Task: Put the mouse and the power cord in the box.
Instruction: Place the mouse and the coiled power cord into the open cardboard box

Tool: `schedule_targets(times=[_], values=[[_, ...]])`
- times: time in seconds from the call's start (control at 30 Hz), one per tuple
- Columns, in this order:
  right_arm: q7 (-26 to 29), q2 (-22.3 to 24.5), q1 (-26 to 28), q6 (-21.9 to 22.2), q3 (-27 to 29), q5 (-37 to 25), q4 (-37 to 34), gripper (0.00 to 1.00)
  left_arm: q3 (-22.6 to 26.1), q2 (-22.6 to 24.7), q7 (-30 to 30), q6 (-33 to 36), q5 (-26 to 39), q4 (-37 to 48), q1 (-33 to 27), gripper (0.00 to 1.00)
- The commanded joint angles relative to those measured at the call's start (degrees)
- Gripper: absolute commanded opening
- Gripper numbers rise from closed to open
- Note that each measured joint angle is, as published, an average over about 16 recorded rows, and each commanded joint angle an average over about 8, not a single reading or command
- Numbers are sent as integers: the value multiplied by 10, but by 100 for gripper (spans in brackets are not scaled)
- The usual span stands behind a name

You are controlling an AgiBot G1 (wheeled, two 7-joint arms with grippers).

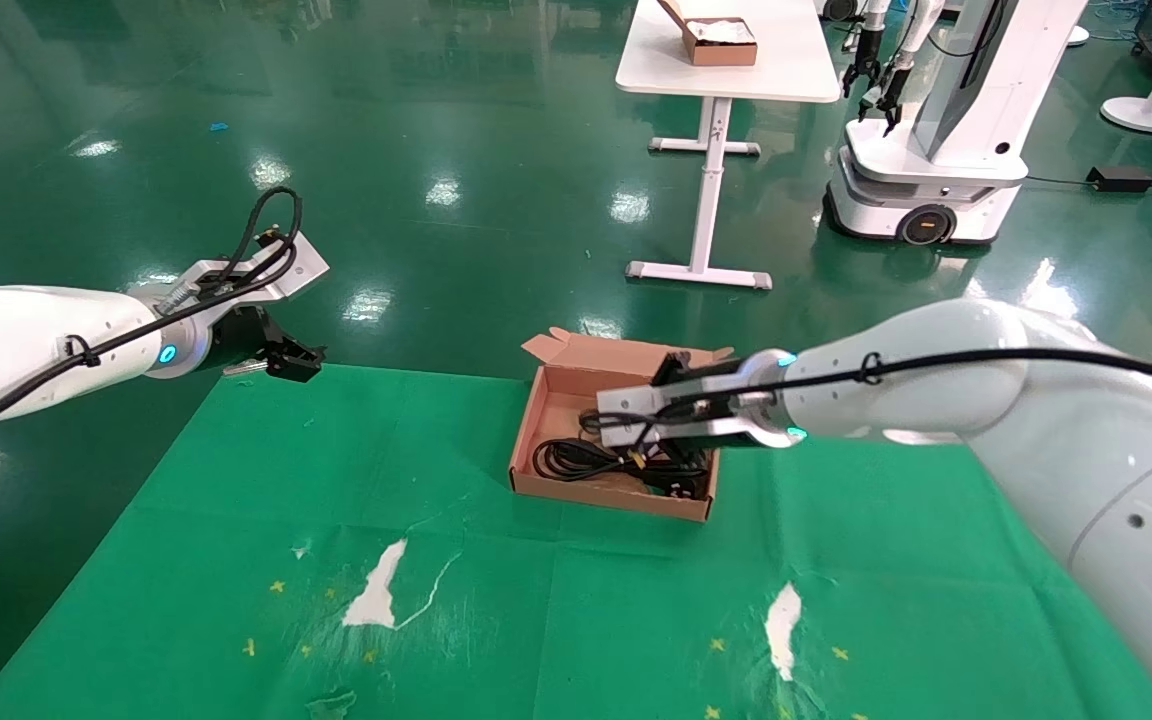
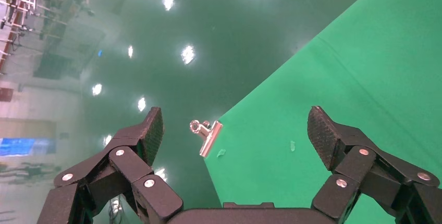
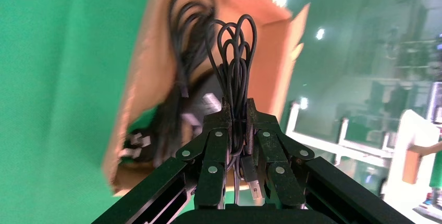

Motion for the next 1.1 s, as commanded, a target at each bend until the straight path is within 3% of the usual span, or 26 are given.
schedule_targets(times=[0.03,0.73,1.1], values=[[0,-1,-3,2,-5,6,-9,100,-2,1,6,0,-5,5,-1,100],[2,5,-3,-6,5,4,6,100,0,1,1,0,1,0,0,100],[35,71,-63,-71,81,87,78,100,0,1,1,0,1,0,0,100]])
